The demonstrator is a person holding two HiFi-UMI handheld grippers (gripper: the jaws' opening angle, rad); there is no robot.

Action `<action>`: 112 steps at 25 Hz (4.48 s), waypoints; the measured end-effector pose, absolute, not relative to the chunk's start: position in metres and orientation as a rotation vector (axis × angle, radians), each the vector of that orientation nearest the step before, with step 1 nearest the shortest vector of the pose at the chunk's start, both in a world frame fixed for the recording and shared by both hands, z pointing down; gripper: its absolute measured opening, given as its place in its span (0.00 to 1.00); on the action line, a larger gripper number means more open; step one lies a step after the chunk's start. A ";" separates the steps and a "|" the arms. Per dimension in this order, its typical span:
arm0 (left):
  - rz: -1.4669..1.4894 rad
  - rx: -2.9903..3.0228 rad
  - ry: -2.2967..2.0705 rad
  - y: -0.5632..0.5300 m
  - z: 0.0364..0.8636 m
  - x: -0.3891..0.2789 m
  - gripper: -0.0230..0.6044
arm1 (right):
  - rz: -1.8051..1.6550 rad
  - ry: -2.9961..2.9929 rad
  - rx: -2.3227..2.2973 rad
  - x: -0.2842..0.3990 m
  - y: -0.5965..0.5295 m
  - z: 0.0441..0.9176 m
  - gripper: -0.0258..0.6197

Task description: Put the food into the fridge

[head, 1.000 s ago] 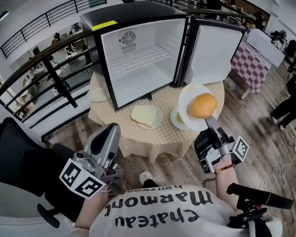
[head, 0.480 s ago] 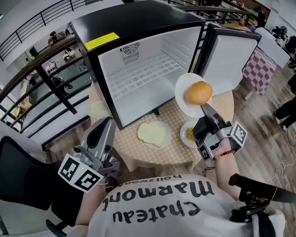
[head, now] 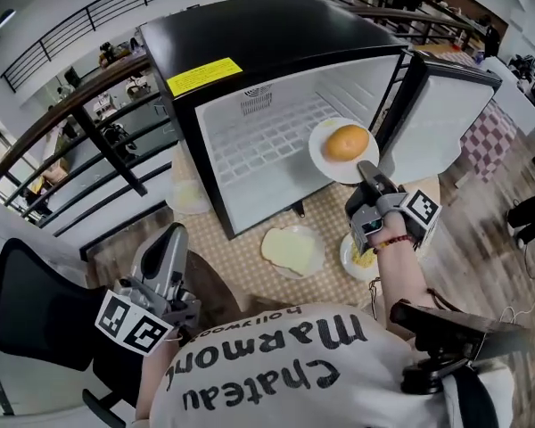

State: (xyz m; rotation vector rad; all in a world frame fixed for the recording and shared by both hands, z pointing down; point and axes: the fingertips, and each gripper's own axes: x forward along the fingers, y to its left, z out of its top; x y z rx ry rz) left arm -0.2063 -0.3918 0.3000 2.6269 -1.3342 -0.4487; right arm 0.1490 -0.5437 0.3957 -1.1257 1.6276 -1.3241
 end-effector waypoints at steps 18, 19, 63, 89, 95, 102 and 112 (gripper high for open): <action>-0.489 2.495 -1.492 -0.392 0.317 -0.232 0.05 | -1.317 1.733 -1.336 0.140 -0.624 0.410 0.09; -0.496 2.489 -1.497 -0.391 0.316 -0.230 0.05 | -1.313 1.750 -1.361 0.139 -0.628 0.408 0.09; -0.571 2.312 -1.756 -0.325 0.309 -0.250 0.05 | -0.739 2.496 -1.821 0.109 -0.680 0.389 0.27; -0.596 2.334 -1.782 -0.307 0.299 -0.246 0.05 | -0.552 2.483 -2.134 0.118 -0.661 0.388 0.37; -0.571 2.383 -1.683 -0.310 0.302 -0.239 0.05 | -0.394 2.415 -2.100 0.135 -0.626 0.364 0.37; -0.423 2.536 -1.397 -0.345 0.343 -0.175 0.05 | -0.589 2.516 -1.899 0.152 -0.536 0.435 0.36; -0.357 2.642 -1.003 -0.317 0.349 -0.046 0.05 | -0.649 2.538 -1.664 0.189 -0.427 0.431 0.08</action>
